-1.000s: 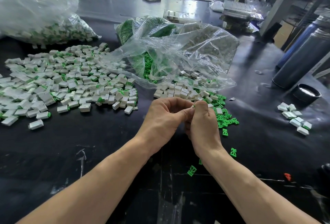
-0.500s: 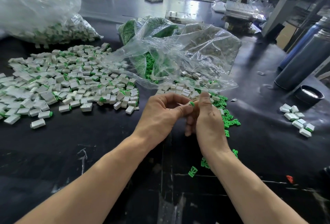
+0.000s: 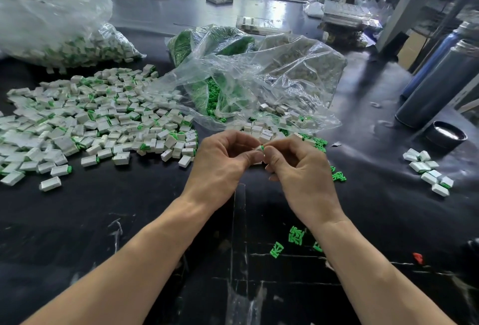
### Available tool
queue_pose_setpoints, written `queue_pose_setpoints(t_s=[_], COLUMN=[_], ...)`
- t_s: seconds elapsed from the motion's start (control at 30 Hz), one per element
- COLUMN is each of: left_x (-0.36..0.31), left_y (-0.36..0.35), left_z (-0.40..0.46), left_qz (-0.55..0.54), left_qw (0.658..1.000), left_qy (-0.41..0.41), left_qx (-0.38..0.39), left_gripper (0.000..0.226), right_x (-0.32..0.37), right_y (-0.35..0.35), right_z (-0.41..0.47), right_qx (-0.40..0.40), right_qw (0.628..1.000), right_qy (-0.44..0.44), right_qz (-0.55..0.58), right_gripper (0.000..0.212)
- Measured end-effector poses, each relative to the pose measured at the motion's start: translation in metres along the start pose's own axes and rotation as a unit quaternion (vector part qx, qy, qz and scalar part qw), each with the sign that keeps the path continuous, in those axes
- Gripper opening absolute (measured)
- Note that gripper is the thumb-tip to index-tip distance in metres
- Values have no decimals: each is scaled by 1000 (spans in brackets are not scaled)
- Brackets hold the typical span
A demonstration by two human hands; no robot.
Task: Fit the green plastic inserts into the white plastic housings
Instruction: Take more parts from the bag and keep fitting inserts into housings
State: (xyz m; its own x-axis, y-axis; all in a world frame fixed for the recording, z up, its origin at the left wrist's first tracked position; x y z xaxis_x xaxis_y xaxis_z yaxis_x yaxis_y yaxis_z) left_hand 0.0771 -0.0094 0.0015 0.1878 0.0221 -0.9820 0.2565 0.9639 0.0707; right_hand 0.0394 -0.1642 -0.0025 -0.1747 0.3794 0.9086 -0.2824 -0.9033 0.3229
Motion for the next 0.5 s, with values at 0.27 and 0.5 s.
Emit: queue_pose_setpoints(t_s=[0.27, 0.5], left_x=[0, 1], left_y=[-1, 19], left_z=[0, 2], left_qz=[24, 257], left_qw=[1000, 965], left_qy=[17, 24], left_qx=[-2, -50], left_gripper=[9, 12], right_x=[0, -6], right_y=[0, 8], right_z=[2, 3], right_qx=[-5, -12], right_qw=[1000, 998], right_qy=[-10, -34], right_qz=[-24, -54], right_gripper=[6, 8])
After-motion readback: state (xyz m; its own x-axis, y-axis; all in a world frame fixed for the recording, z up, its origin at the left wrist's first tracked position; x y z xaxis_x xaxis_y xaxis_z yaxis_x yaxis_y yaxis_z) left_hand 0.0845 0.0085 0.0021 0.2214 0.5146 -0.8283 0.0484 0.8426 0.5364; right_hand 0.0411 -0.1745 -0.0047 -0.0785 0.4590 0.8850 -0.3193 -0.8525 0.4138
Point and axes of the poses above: each hand's wrist, its own z-axis towards the middle knuckle, its own y-axis out of the back of the hand, x = y × z, the point moved 4 cm from there along z, towards the middle knuckle, and after that the axes turned 2 degrees about x, right-handed, at the moved point
